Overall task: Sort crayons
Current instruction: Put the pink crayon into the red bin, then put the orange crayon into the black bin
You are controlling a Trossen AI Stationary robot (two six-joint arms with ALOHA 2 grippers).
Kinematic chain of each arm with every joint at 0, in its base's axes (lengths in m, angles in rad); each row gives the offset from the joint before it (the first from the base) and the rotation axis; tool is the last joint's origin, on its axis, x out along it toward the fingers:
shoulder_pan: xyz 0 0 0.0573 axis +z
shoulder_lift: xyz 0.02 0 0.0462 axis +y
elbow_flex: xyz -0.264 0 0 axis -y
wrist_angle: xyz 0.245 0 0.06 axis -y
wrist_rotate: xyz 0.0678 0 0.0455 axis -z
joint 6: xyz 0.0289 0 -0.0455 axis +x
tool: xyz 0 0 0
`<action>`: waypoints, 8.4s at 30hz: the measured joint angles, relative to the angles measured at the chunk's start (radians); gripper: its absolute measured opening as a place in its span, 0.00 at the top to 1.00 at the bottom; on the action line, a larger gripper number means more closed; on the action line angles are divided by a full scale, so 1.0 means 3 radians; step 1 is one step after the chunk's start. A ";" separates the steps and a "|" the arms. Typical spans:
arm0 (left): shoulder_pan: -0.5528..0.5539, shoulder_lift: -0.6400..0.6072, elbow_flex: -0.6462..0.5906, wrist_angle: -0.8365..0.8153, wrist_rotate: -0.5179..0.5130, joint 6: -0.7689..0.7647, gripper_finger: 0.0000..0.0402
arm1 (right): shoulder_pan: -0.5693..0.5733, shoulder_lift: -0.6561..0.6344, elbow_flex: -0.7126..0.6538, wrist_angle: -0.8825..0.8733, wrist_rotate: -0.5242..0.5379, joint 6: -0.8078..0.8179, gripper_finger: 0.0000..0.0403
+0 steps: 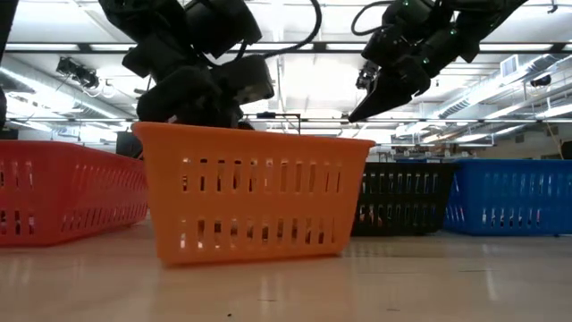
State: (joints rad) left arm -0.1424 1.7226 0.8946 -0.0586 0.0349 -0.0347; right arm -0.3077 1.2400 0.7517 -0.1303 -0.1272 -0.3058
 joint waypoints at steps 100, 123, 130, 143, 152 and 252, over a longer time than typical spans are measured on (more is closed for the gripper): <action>-0.1441 -0.0983 0.0633 -0.2985 -0.0191 -0.1757 0.92 | -0.0320 0.0003 0.0003 0.1229 -0.0339 -0.0389 0.73; -0.1577 -0.0257 0.0633 -0.3192 -0.0400 -0.0368 0.81 | -0.0320 0.0003 0.0003 0.1180 -0.0341 -0.0390 0.73; -0.1528 -0.0253 0.0804 -0.3428 -0.0505 -0.0443 0.71 | -0.0319 0.0003 0.0003 0.1180 -0.0341 -0.0388 0.73; -0.0905 -0.0256 0.1132 -0.3417 -0.1828 -0.0208 0.71 | -0.0269 0.0003 0.0003 0.1006 -0.0343 -0.0186 0.73; 0.0074 -0.0255 0.0789 -0.2315 -0.1782 0.0073 0.71 | -0.0168 0.0003 0.0001 0.0696 -0.0342 0.0006 0.73; 0.0173 0.0052 0.0483 0.0214 -0.0598 0.0753 0.93 | 0.0303 -0.0747 -0.0008 -0.0554 0.0952 0.0337 0.73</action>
State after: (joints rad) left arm -0.0905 1.7382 1.0393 0.0055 -0.1445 0.1911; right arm -0.2169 1.0158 0.7494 -0.2963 0.1582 -0.2047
